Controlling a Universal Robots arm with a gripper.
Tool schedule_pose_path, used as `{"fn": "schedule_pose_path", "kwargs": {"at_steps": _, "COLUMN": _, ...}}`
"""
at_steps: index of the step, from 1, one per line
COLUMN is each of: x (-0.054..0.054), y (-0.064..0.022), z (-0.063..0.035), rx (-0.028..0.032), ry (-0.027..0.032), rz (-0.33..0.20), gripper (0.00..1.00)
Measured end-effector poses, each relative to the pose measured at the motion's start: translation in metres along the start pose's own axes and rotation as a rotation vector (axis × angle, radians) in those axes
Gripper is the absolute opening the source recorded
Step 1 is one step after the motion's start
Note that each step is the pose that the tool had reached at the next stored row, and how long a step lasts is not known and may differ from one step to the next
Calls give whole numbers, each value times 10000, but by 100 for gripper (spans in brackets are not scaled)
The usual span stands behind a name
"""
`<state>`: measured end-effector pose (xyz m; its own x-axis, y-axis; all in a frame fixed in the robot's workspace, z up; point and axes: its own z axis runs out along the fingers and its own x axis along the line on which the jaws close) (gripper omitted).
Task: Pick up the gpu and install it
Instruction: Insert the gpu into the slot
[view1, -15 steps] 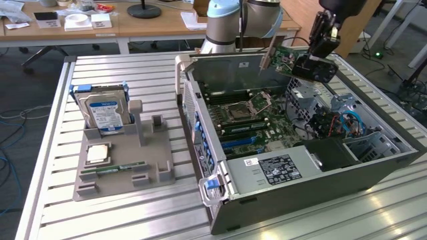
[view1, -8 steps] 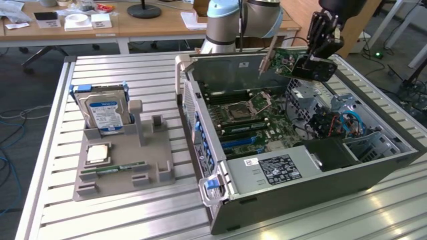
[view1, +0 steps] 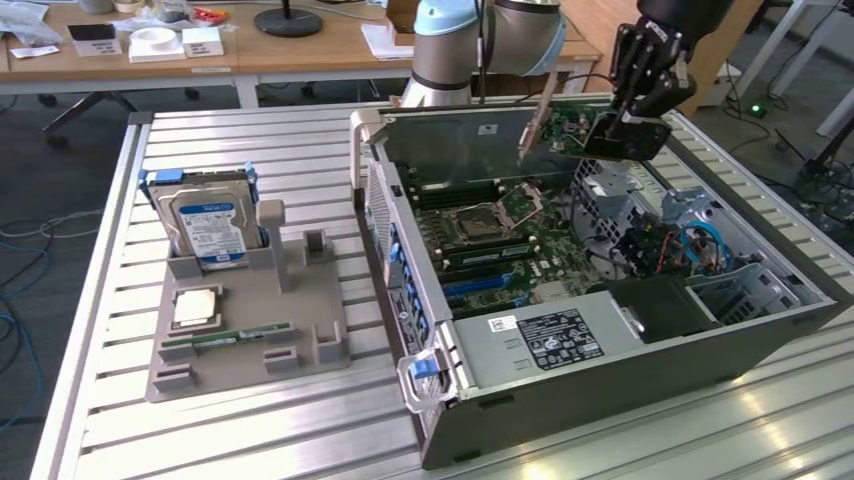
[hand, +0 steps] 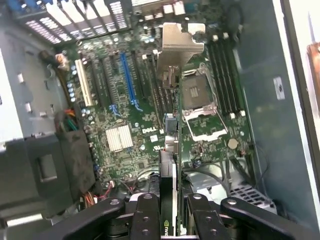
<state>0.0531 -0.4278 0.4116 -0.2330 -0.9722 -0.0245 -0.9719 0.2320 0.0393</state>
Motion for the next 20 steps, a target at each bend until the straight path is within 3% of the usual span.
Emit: {"fn": "schedule_pose_path", "kwargs": {"at_steps": 20, "x": 1, "y": -1, "z": 24, "rx": -88, "ry": 145, "rz": -3636, "gripper": 26}}
